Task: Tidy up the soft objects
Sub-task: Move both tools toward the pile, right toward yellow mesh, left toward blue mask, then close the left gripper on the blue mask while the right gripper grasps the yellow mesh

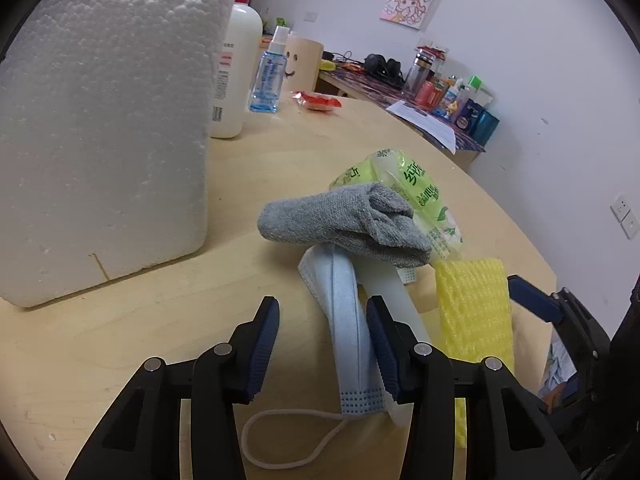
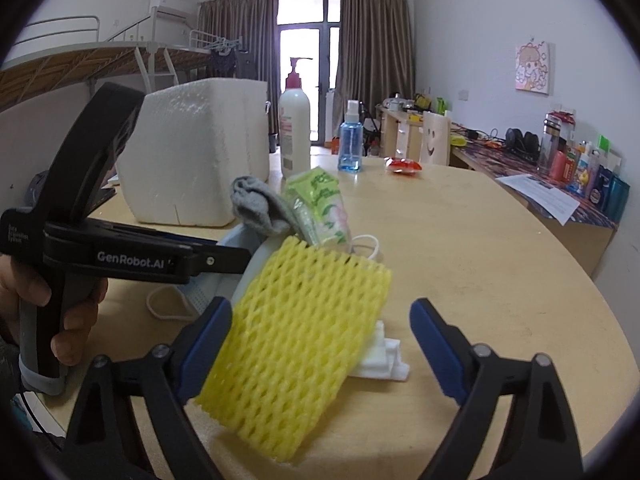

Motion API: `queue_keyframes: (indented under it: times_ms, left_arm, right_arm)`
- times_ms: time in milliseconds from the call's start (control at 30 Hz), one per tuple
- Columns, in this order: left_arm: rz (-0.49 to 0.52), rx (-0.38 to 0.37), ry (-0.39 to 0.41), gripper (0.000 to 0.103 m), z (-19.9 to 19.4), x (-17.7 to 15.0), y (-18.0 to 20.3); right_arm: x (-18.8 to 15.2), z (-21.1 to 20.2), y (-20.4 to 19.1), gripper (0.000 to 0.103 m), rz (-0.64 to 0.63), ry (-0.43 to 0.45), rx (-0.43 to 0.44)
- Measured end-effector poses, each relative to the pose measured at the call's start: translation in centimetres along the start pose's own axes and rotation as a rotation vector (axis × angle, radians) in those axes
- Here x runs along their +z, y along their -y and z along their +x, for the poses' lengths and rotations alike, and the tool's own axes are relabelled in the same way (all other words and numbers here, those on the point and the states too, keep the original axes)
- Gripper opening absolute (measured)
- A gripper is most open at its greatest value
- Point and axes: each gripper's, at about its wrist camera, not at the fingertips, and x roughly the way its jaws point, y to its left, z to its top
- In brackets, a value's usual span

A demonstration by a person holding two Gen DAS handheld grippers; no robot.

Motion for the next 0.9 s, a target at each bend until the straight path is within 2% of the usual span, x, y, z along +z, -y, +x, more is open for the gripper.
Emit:
queue_keyframes:
  times_ms: [100, 233, 400, 533, 700, 800, 900]
  left_arm:
    - [-0.010, -0.012, 0.008, 0.042, 0.0, 0.3, -0.2]
    - [-0.010, -0.025, 0.009, 0.030, 0.0, 0.3, -0.3]
    - [-0.008, -0.029, 0.014, 0.018, -0.1, 0.3, -0.2]
    - [-0.016, -0.028, 0.018, 0.013, -0.1, 0.4, -0.6]
    - [-0.005, -0.040, 0.035, 0.009, -0.5, 0.3, -0.4]
    - [-0.002, -0.045, 0.043, 0.008, -0.7, 0.3, -0.4]
    - [0.000, -0.050, 0.060, 0.008, -1.1, 0.3, -0.4]
  right_arm:
    - [-0.1, 0.1, 0.1, 0.084, 0.004, -0.009, 0.010]
    - [-0.1, 0.1, 0.2, 0.075, 0.003, -0.022, 0.017]
    - [-0.3, 0.3, 0.2, 0.054, 0.002, -0.047, 0.020]
    - [-0.6, 0.3, 0.0, 0.048, -0.006, -0.061, 0.015]
    - [-0.6, 0.3, -0.4, 0.026, -0.024, -0.080, 0.010]
    - [-0.7, 0.2, -0.5, 0.017, -0.031, -0.087, -0.001]
    - [-0.6, -0.1, -0.5, 0.013, -0.030, -0.086, -0.010]
